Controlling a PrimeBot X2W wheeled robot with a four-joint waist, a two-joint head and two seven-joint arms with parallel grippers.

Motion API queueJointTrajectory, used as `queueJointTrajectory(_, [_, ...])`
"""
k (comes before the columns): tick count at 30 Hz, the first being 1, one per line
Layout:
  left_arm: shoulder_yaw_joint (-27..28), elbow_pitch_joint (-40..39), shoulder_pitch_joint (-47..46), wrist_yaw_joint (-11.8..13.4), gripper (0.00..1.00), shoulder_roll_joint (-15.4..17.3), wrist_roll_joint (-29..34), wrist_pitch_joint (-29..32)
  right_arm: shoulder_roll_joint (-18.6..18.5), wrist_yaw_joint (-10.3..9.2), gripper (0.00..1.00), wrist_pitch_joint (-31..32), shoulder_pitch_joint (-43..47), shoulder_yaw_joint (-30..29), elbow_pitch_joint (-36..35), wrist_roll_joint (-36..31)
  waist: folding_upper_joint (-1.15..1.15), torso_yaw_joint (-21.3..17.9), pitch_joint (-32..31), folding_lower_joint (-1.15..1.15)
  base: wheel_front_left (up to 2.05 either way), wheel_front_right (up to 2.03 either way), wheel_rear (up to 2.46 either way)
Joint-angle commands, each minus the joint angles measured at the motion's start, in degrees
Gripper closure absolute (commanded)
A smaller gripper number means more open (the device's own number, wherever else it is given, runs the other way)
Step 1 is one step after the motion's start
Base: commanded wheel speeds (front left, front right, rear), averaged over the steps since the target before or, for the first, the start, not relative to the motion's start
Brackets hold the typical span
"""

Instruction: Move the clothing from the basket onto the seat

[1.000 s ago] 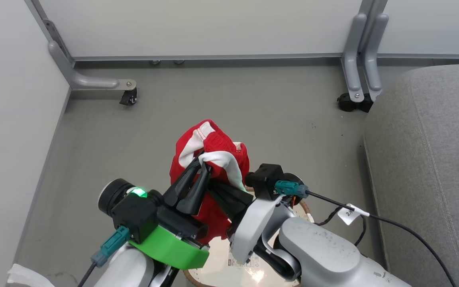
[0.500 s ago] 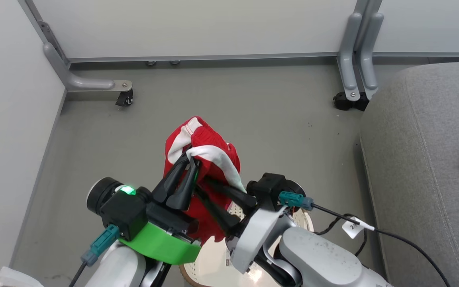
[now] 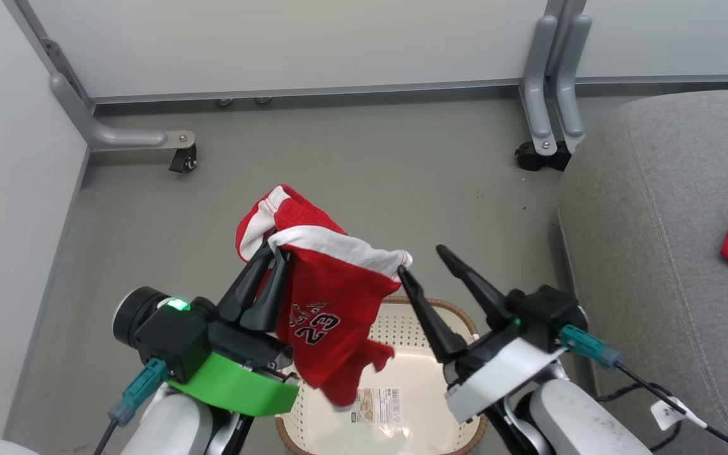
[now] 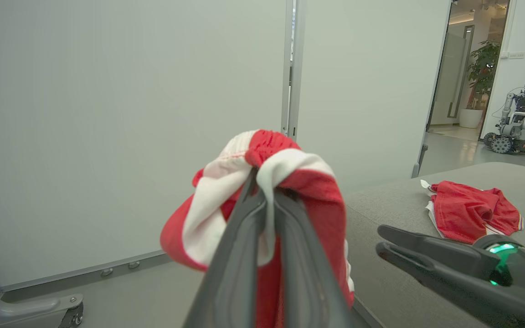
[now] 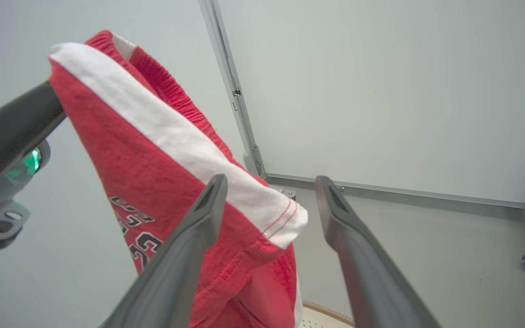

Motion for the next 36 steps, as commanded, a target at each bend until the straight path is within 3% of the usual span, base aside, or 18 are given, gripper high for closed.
queueJointTrajectory(1, [0.29,-0.01,0.85,0.21,1.00,0.29,0.22,-0.18,-0.32,-0.02,0.00,0.11,1.80,-1.90,-1.22,-1.22,0.00,-0.36,-0.25,0.00,0.00,0.00,0.00])
queueJointTrajectory(10, [0.79,0.10,2.03,0.35,1.00,0.65,0.45,-0.17,-0.09,-0.01,0.00,5.56,10.93,-20.41,-10.34,-8.28,0.00,-1.92,-0.99,0.00,0.00,0.00,0.00])
queueJointTrajectory(16, [0.70,0.23,2.61,0.26,1.00,0.72,0.32,-0.17,0.04,-0.02,0.00,9.52,16.28,-27.73,-15.96,-11.33,0.00,-2.45,-1.45,0.00,0.00,0.00,0.00])
queueJointTrajectory(24, [0.81,0.39,3.49,0.51,1.00,0.97,-0.15,-0.17,0.19,-0.01,0.00,13.13,21.76,-29.71,-21.52,-12.23,0.00,-3.00,-2.18,0.00,0.00,0.00,0.00])
queueJointTrajectory(36, [0.65,0.36,2.89,0.83,1.00,1.50,-0.35,-0.05,0.62,-0.02,0.00,14.45,22.59,-28.54,-23.35,-11.12,0.00,-3.34,-1.59,0.00,0.00,0.00,0.00])
